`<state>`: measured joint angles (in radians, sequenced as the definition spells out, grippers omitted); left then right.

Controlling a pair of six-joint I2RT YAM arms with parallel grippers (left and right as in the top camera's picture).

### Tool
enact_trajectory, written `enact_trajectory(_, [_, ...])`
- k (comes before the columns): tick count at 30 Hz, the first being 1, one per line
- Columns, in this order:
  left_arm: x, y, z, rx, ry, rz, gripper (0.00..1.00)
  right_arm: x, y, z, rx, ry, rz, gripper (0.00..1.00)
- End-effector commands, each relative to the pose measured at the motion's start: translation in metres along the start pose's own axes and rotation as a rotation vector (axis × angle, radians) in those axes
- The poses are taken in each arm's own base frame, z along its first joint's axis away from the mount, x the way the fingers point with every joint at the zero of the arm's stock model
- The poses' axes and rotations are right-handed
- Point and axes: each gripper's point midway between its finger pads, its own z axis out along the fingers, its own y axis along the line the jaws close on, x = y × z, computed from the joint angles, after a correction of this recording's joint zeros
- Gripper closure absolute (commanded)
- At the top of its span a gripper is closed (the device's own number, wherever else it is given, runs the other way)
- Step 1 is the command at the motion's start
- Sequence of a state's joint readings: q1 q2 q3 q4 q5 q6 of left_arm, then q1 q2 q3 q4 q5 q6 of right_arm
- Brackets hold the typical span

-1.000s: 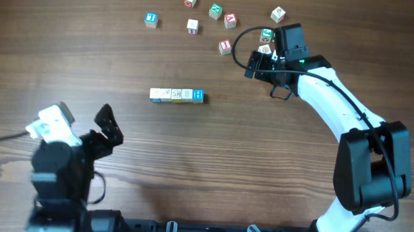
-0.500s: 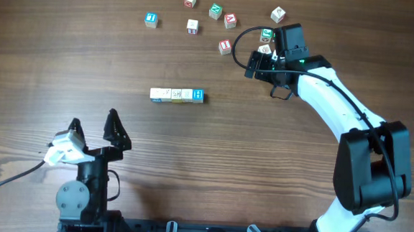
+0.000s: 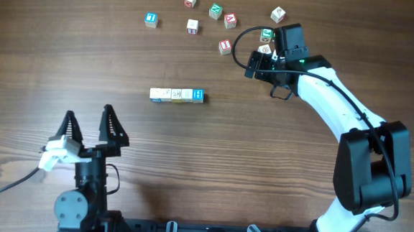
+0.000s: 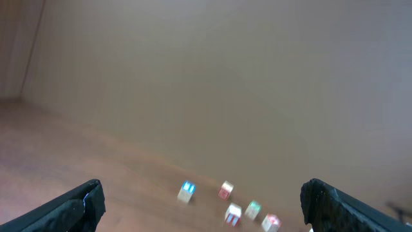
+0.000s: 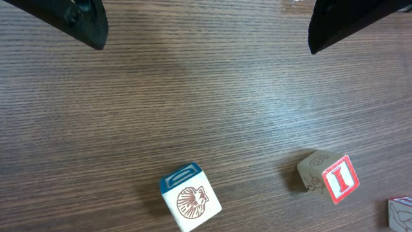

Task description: Form a horizontal line

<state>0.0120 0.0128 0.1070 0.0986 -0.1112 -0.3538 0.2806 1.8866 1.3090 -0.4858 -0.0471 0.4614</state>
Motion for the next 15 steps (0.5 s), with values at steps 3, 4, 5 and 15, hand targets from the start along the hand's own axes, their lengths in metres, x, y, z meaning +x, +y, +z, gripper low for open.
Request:
enact_trajectory(3, [0.054, 0.024, -0.001, -0.056, 0.124, 0.020, 0.00, -0.002, 0.000, -0.003, 0.006, -0.014, -0.017, 0.00])
enact_trajectory(4, [0.056, 0.025, -0.001, -0.060, 0.134, 0.022, 0.00, -0.002, 0.000, -0.003, 0.006, -0.014, -0.017, 0.00])
enact_trajectory(5, [0.058, 0.026, -0.001, -0.063, 0.139, 0.022, 0.00, -0.002, 0.000, -0.003, 0.006, -0.014, -0.017, 0.00])
enact_trajectory(15, [0.079, 0.036, -0.006, -0.102, 0.228, 0.034, 0.00, -0.002, 0.000, -0.003, 0.006, -0.014, -0.017, 0.00])
